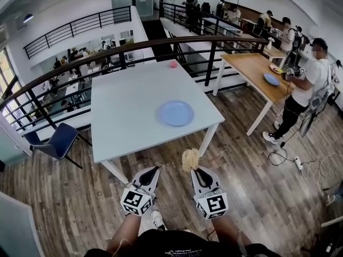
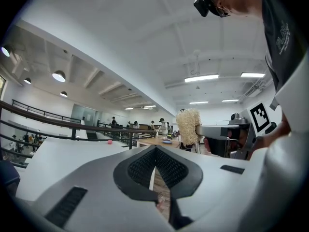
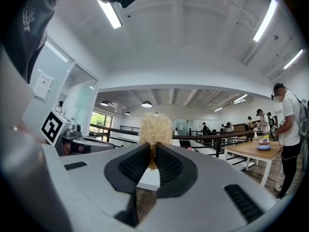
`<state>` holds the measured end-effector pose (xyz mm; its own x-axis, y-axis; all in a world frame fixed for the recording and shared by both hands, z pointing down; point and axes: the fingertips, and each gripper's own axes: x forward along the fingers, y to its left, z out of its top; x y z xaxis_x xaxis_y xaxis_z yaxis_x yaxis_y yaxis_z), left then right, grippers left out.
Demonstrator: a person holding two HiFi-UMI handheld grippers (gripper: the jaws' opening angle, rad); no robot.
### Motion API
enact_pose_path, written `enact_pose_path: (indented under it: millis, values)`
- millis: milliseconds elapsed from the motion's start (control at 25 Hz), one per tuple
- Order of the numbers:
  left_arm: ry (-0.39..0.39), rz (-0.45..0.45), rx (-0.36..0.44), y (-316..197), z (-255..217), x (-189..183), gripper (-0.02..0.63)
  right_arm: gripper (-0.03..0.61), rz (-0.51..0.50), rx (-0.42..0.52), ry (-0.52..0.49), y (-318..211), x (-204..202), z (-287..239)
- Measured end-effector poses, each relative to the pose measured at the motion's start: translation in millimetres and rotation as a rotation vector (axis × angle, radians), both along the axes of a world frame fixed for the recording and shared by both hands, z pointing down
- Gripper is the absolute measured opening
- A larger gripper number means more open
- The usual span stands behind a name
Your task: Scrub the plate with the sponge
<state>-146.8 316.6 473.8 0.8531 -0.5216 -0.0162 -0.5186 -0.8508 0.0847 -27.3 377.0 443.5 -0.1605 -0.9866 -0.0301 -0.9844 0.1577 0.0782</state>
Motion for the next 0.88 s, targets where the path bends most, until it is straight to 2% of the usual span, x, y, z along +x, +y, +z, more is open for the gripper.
enact_pose_path:
  millis: [480, 880]
  values:
    - [0.027, 0.019, -0.042, -73, 2, -27, 0.012, 0.044, 0.010, -0.037, -0.007, -74, -23, 2]
    - [0.014, 0.074, -0.037, -100, 1, -42, 0.012, 0.046, 0.057, -0.052, -0.011, -102, -41, 7]
